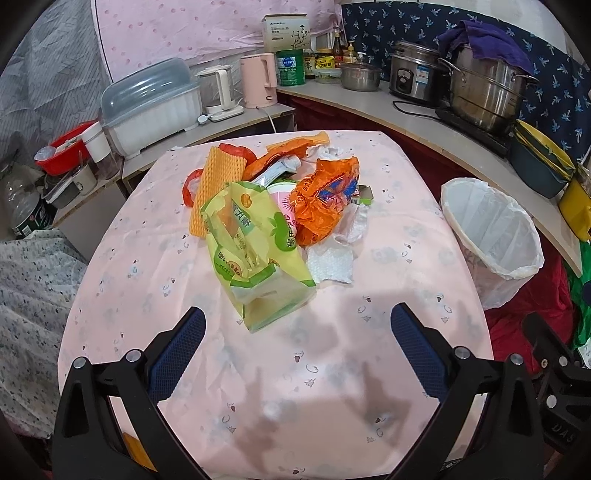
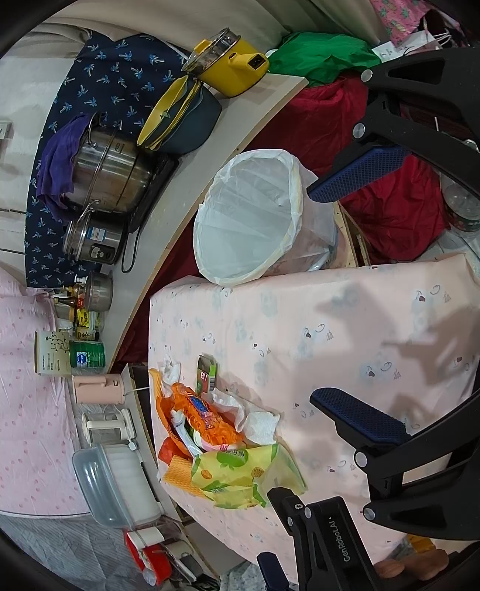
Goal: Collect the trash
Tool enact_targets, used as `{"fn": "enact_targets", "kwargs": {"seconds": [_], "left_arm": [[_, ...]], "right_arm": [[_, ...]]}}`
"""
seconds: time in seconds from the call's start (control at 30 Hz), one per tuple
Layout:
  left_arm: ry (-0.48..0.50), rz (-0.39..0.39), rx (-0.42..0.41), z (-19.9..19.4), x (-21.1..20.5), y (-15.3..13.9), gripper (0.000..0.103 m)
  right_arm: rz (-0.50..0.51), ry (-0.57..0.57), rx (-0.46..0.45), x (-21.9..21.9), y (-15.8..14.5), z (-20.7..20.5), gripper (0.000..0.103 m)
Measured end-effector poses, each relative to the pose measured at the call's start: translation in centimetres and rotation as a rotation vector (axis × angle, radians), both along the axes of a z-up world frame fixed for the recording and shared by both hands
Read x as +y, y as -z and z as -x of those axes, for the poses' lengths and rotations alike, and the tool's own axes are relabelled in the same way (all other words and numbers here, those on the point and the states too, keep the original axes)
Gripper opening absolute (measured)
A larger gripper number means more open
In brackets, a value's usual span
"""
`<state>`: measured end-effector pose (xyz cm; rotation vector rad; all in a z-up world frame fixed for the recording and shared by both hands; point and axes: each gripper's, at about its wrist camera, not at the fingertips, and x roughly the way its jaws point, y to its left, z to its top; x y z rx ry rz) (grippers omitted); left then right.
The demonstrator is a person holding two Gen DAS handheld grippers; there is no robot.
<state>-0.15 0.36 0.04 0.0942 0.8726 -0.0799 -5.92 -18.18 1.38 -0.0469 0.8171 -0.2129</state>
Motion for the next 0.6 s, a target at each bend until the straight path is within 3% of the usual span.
{"fn": "enact_targets", "kwargs": {"seconds": [0.6], "left_arm": [[-0.012, -0.007, -0.001, -0.06, 0.44, 0.05, 0.096]], "right_arm": [[0.006, -0.006, -0.001, 0.62, -0.23, 0.02, 0.096]]}}
